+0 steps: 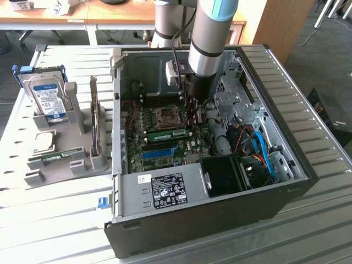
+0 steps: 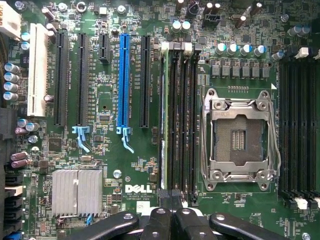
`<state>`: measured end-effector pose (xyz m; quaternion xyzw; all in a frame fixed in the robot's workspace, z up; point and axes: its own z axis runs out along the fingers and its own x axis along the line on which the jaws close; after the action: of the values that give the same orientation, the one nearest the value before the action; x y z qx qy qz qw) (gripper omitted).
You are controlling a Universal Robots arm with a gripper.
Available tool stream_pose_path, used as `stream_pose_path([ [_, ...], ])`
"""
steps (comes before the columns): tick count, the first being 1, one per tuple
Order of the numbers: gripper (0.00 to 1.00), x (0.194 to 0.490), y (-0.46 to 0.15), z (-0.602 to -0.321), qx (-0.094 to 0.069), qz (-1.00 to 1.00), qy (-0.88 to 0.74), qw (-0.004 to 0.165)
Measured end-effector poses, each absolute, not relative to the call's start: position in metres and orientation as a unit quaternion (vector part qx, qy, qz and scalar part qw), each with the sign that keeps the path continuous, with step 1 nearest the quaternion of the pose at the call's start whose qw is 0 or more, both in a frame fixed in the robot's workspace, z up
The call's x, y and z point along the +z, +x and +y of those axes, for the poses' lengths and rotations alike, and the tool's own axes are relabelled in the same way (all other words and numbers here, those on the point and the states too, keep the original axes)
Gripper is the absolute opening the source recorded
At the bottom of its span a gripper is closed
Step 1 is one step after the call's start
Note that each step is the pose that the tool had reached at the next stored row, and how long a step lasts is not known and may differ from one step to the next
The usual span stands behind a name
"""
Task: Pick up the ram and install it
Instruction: 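Press down the ram until it locks into place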
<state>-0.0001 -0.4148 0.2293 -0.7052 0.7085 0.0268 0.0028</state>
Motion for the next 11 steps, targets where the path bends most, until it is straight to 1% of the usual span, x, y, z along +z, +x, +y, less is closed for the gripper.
stream_pose_path([
  [11,0.11,0.2279,-0.0001,-0.4148,0.027,0.709,-0.705,0.003],
])
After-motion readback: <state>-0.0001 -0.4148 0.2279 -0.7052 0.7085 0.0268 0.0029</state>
